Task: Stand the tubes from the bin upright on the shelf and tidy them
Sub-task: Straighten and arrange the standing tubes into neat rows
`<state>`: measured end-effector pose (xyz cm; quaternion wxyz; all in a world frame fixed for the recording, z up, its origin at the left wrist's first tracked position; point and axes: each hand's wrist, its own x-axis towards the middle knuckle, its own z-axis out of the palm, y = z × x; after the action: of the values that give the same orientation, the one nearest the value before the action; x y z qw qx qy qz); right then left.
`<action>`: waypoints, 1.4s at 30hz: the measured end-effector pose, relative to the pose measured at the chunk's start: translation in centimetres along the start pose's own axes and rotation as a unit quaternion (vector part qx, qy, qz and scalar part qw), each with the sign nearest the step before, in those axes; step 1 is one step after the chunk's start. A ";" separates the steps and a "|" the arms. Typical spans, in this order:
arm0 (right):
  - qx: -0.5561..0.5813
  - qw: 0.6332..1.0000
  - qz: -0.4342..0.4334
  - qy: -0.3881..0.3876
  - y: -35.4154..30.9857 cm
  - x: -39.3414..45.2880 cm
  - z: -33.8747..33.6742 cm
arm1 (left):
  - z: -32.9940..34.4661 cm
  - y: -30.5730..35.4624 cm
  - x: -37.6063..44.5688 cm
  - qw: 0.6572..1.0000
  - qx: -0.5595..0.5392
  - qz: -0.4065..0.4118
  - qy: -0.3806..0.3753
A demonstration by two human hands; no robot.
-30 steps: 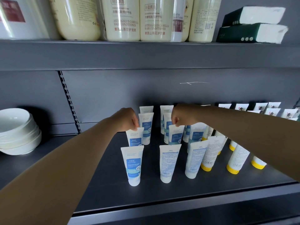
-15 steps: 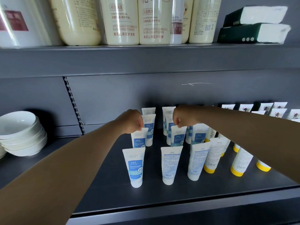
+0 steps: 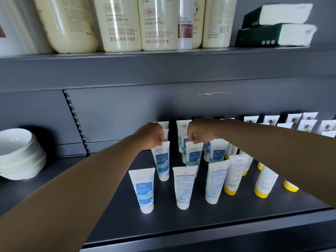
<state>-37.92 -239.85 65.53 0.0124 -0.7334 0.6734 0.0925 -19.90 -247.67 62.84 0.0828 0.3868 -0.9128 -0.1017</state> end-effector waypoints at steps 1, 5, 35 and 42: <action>0.001 1.000 -0.001 -0.001 0.1 0.0 0.0 | 0.0 0.0 0.0 1.000 0.003 0.000 -0.005; -0.006 1.000 -0.011 -0.008 0.3 0.2 0.1 | 0.0 0.2 0.0 1.000 0.015 0.004 -0.008; 0.018 0.998 -0.042 0.044 2.1 -3.5 -2.4 | -2.2 4.2 -2.3 0.997 -0.012 -0.064 0.027; 0.018 0.997 -0.028 0.068 5.2 -11.0 -2.9 | -2.4 9.1 -4.6 0.996 -0.050 -0.061 0.047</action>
<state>-43.61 -229.89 70.63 -0.0176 -0.7563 0.6533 0.0296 -22.46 -238.41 67.05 0.1388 0.4417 -0.8763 -0.1335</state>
